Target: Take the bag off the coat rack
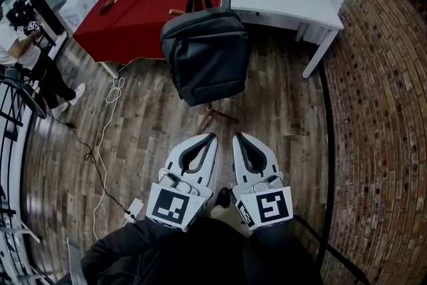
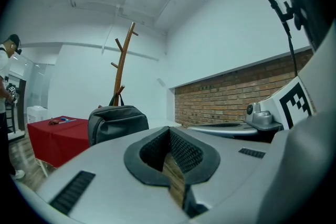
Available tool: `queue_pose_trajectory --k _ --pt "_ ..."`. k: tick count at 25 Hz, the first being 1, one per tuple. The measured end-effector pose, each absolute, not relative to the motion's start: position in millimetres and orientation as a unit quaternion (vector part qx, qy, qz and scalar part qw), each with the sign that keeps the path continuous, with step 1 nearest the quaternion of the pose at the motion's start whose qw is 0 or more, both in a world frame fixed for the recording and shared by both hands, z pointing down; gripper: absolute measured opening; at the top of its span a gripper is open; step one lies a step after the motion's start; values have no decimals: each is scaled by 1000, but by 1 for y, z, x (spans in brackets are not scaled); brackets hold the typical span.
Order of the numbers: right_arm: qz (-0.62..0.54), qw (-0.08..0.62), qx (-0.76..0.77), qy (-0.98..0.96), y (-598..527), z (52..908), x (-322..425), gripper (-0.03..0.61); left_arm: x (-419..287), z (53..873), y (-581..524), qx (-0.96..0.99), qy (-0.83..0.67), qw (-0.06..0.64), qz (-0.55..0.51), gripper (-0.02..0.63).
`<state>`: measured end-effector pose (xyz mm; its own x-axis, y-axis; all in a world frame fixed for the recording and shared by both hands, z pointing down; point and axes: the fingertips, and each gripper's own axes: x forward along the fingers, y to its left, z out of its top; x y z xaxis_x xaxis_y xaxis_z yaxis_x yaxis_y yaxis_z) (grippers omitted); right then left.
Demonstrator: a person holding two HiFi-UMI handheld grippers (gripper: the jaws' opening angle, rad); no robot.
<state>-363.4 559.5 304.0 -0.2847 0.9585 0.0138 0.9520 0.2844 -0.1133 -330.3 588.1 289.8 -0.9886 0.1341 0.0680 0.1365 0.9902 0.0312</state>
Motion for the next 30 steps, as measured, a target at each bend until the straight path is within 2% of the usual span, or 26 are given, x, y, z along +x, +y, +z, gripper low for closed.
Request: queue_pose_trajectory --k 30 --pt "38 14 -641 -767 648 290 -465 8 -423 281 682 -133 -991 15 -5 9"
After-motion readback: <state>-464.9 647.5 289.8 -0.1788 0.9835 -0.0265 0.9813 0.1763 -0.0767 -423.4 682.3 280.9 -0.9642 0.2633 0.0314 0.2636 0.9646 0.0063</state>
